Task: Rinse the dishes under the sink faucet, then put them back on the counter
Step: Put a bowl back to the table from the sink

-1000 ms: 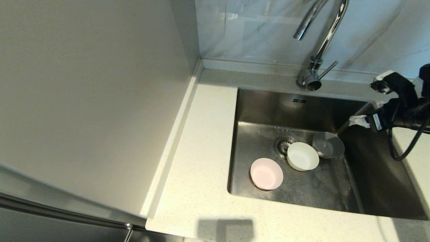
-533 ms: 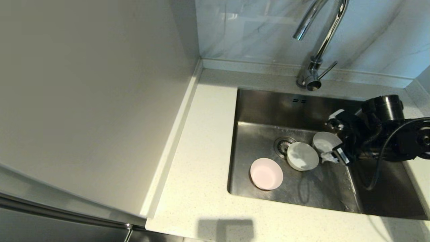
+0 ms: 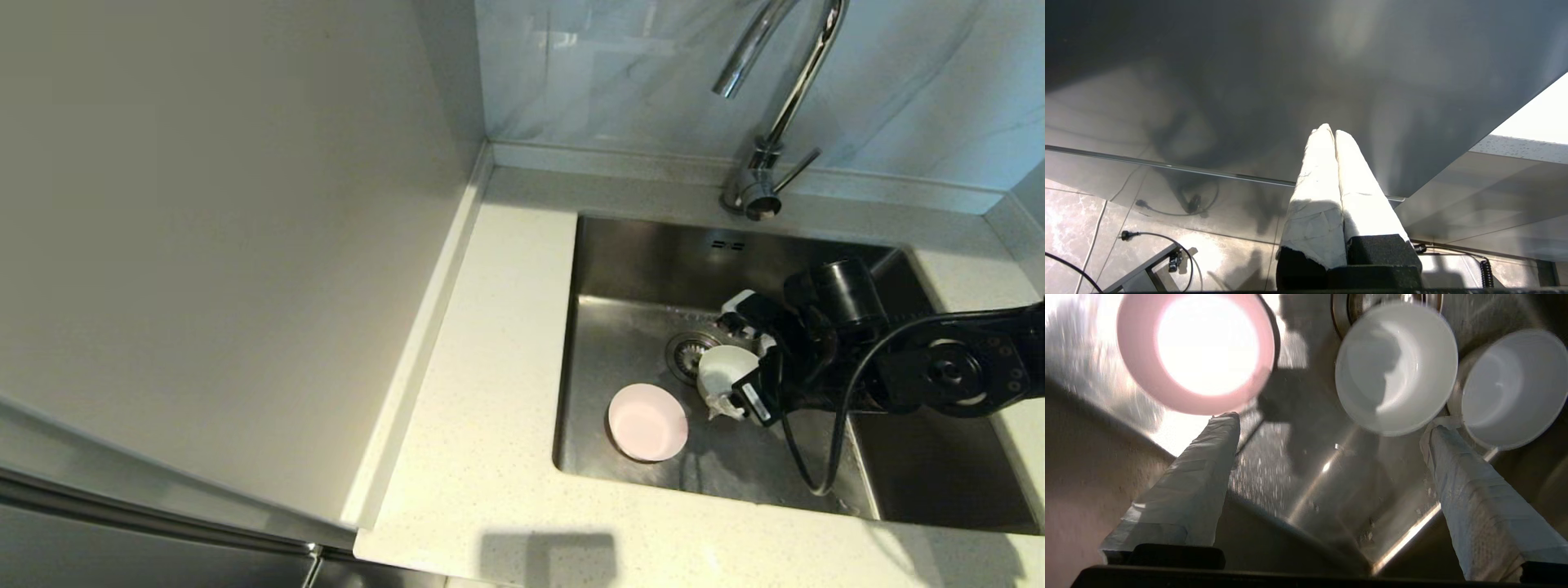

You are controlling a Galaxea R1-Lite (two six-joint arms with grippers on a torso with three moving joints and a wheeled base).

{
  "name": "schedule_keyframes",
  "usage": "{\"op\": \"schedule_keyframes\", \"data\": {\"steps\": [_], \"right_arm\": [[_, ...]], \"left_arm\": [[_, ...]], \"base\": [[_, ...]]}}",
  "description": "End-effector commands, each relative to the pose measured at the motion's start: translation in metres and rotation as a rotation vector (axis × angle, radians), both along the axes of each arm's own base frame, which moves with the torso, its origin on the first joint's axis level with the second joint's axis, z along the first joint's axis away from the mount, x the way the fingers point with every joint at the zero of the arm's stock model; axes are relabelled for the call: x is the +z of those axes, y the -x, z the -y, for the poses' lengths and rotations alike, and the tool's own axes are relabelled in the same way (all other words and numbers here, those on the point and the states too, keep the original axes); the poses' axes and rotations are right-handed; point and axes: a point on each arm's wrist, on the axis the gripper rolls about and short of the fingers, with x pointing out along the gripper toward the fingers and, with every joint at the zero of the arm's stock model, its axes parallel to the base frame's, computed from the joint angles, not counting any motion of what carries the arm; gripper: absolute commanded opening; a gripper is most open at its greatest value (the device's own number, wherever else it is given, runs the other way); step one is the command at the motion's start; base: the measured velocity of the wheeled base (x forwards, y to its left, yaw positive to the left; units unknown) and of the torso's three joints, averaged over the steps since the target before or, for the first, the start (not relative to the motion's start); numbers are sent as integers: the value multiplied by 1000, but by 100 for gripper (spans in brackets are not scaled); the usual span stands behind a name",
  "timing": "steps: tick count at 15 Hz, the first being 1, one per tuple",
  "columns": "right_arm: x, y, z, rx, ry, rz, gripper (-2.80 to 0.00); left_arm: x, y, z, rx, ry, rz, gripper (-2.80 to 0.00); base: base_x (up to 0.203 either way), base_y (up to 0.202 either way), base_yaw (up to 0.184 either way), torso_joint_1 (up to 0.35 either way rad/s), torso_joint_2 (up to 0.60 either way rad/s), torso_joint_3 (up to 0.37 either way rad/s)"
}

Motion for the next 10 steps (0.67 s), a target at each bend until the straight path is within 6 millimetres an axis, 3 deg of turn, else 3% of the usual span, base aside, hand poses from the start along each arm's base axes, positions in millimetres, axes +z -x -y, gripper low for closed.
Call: {"op": "schedule_keyframes", "data": {"steps": [1, 4, 7, 10], "right_arm": [[-8, -8, -4, 1, -14, 21, 0], [-4, -15, -8, -26, -101, 150, 0], [-25, -4, -6, -20, -87, 110, 0], [-46, 1, -20, 10, -72, 43, 0]], "left_arm": [[0, 0, 0, 1, 1, 3, -280], [0, 0, 0, 1, 1, 3, -280], [0, 0, 0, 1, 0, 3, -280], [0, 0, 0, 1, 1, 3, -280]], "base": [[0, 0, 0, 0, 0, 0], [0, 0, 0, 0, 0, 0], [0, 0, 0, 0, 0, 0], [0, 0, 0, 0, 0, 0]]}}
